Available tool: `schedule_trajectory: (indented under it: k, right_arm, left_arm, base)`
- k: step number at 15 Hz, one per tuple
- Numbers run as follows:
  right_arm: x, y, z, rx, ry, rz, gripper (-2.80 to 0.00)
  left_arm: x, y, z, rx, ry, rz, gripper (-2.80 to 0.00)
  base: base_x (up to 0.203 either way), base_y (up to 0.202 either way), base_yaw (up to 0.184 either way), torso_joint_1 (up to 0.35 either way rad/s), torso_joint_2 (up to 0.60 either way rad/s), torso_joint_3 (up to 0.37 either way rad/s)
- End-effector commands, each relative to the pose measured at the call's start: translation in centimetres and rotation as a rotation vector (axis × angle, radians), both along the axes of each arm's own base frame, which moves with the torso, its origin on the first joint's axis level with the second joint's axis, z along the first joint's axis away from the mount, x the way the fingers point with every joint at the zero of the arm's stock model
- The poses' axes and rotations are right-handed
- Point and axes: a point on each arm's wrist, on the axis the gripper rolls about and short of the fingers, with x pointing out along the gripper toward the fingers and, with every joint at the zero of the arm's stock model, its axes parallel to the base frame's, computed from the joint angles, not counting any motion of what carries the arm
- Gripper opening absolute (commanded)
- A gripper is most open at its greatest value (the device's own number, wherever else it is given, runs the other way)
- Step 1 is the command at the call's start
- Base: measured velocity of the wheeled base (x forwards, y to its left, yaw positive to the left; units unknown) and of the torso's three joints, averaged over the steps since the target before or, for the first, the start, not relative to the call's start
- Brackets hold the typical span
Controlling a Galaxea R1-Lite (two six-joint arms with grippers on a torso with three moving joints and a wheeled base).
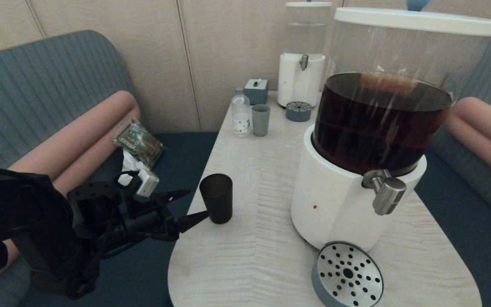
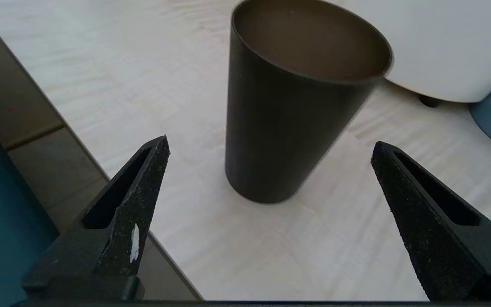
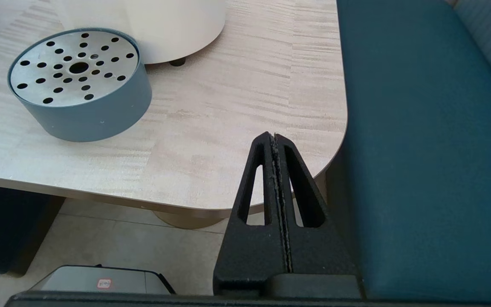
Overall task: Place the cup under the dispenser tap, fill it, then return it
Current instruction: Pick up the cup
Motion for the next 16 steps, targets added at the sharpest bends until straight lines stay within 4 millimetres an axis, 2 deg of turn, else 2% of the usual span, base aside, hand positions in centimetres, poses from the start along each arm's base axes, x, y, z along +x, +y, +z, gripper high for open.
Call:
schedule_trajectory:
  k: [1, 11, 16]
  right_arm:
    - [0.0, 0.0, 0.0, 0.000, 0.001, 0.000, -2.80]
    - [0.0, 0.0, 0.0, 0.000, 0.001, 0.000, -2.80]
    - [0.0, 0.0, 0.0, -0.002, 0.001, 0.001, -2.80]
  left_arm:
    - [0.5, -0.1, -0.2, -0.002, -0.010, -0.003, 0.00]
    - [3.3, -0.7, -1.4, -0.006, -0.039, -0.011, 0.00]
    - [3.2, -1.7, -1.6, -0.007, -0.034, -0.051, 0.00]
  base:
    - [0.000, 0.000, 0.000, 0.000, 0.00, 0.000]
    - [0.000, 0.000, 0.000, 0.000, 0.00, 0.000]
    - [0.000, 0.000, 0.000, 0.000, 0.00, 0.000]
